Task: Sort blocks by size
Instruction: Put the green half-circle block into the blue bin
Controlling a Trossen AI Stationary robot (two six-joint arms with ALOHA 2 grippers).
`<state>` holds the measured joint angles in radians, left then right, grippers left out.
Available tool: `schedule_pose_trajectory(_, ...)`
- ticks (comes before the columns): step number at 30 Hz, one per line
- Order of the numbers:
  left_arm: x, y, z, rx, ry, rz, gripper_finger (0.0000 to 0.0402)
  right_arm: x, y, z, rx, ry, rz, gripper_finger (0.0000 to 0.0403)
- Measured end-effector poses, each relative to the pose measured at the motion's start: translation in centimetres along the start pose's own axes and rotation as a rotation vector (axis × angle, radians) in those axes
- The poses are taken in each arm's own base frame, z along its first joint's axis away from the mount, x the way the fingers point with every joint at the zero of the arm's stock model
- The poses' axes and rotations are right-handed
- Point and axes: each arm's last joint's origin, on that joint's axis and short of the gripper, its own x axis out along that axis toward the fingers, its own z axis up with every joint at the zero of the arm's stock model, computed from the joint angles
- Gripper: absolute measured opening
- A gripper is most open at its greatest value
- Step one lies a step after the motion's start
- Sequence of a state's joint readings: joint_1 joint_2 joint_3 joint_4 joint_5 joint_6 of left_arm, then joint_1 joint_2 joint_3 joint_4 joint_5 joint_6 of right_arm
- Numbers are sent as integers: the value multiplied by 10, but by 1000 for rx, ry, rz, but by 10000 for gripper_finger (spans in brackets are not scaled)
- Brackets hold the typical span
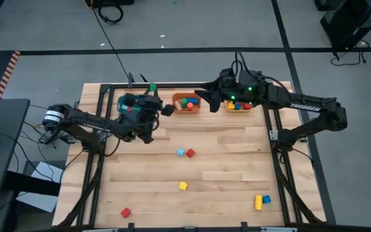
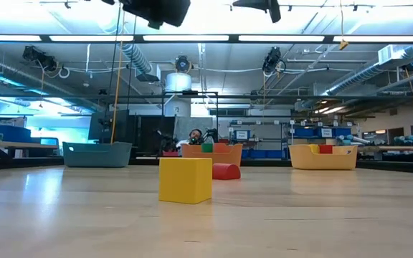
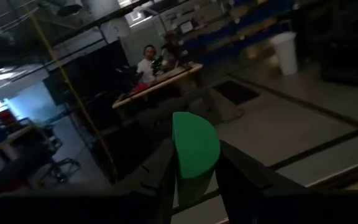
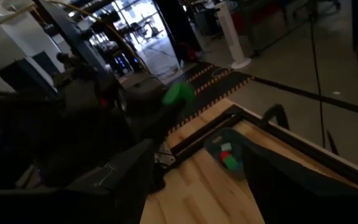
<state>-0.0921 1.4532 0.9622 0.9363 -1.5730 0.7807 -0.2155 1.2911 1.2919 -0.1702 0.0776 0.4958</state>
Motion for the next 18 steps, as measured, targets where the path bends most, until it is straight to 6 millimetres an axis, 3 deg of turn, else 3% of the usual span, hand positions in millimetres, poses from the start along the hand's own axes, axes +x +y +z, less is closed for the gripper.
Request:
schedule_pose_trajectory(9, 17, 26, -33, -50, 20, 63, 111, 0, -5, -2, -19, 30, -30, 256)
schedule_pose_trajectory(18, 13, 54, -82, -192, 13, 57, 111, 0, -10, 0, -27, 30, -49, 255)
